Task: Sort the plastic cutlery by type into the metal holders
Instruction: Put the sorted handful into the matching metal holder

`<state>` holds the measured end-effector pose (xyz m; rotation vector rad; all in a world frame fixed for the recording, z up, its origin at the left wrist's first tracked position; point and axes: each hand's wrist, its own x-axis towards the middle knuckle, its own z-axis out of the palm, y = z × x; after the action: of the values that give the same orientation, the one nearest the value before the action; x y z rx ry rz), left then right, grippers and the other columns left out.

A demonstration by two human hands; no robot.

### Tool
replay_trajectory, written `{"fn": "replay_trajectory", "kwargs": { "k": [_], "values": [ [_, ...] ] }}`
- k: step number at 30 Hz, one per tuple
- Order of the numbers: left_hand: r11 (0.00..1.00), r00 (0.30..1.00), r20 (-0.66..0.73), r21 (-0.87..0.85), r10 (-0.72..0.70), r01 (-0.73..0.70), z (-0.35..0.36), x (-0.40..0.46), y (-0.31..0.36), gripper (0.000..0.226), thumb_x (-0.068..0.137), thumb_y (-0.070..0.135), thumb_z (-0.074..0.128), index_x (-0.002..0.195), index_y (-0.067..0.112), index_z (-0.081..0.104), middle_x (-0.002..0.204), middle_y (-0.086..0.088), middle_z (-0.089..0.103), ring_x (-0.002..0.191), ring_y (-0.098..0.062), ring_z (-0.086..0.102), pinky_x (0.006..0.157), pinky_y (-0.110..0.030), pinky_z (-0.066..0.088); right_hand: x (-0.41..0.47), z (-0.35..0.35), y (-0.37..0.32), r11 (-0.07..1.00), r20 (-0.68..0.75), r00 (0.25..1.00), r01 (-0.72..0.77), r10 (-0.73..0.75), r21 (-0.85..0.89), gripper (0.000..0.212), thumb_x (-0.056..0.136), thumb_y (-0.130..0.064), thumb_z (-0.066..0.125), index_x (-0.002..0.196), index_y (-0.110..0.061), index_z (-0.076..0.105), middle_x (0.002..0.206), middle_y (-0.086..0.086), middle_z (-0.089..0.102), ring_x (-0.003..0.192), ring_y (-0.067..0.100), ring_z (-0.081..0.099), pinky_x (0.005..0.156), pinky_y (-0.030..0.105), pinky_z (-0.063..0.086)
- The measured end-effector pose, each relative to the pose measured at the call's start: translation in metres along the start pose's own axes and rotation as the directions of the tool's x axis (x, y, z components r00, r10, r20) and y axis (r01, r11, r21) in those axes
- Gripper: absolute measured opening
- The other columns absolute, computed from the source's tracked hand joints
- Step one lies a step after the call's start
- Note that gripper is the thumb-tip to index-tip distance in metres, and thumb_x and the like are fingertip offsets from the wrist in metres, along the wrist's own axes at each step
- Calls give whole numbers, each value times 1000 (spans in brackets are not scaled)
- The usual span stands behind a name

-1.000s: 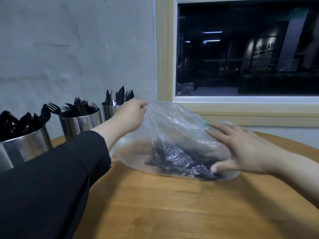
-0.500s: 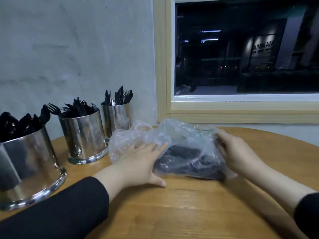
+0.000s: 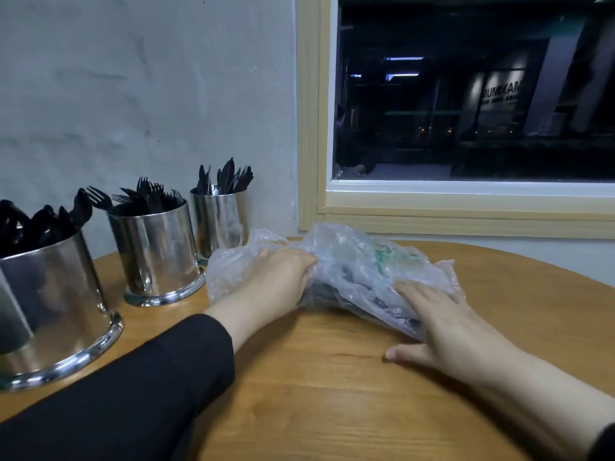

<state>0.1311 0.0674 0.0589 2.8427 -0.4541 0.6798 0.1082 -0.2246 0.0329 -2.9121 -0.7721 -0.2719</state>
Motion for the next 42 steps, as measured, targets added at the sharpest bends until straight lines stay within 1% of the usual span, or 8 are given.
{"fn": "replay_trajectory", "kwargs": {
  "k": [3,7,11,14,19,24,39,42],
  "values": [
    [1000,999,-40,-4,26,-26,-21,17,10,31,96,3,47,110,17,71,99,1,73,103,-21,62,88,-35,35,10,-11,-6,995,-242,970,8,16,100,31,82,-34,61,108,-45,48,106,-19,58,102,21,59,76,30,43],
    [999,995,-100,36,7,-4,-56,41,3,23,105,17,48,114,25,68,110,1,72,109,-28,63,99,-44,36,42,-61,1,976,-393,915,-6,94,219,20,97,-19,55,82,-31,51,79,-8,59,76,24,58,58,34,38],
    [993,994,-110,121,19,-5,-90,58,-1,26,107,22,47,90,29,65,93,3,69,101,-33,61,98,-48,42,68,-108,0,979,-258,960,-57,108,198,19,101,-29,56,83,-21,56,78,3,62,72,25,56,64,37,44],
    [988,995,-96,154,15,0,-103,67,-1,43,108,23,44,67,31,33,68,10,42,81,-31,46,89,-44,42,75,-127,-4,981,-241,965,-62,106,183,33,100,-29,59,70,-24,47,72,-1,53,66,20,49,61,36,35],
    [992,990,-139,122,18,-1,-109,71,-1,15,97,13,45,99,14,60,90,-9,62,91,-35,55,79,-38,34,71,-141,-3,970,-288,953,-19,91,243,29,100,-35,60,76,-20,54,73,5,58,70,24,54,60,30,38],
    [999,963,-271,44,6,6,-117,76,8,28,92,14,48,113,11,67,102,-15,68,103,-38,58,88,-40,43,66,-150,4,967,-406,911,37,70,250,33,102,-38,55,82,-12,55,66,5,51,60,21,45,56,32,33],
    [999,845,-535,-42,4,-32,-109,98,41,27,88,16,42,100,4,63,94,-16,63,90,-37,54,84,-42,44,71,-174,28,963,-710,699,132,78,236,12,93,-13,49,92,-6,59,72,8,53,57,12,36,49,20,32],
    [994,833,-554,-87,9,-68,-105,102,50,28,88,17,42,101,6,65,95,-14,64,90,-35,55,86,-43,46,69,-177,37,973,-750,656,111,80,200,19,90,-13,46,94,1,58,83,26,57,64,25,40,56,34,38]
  ]
}}
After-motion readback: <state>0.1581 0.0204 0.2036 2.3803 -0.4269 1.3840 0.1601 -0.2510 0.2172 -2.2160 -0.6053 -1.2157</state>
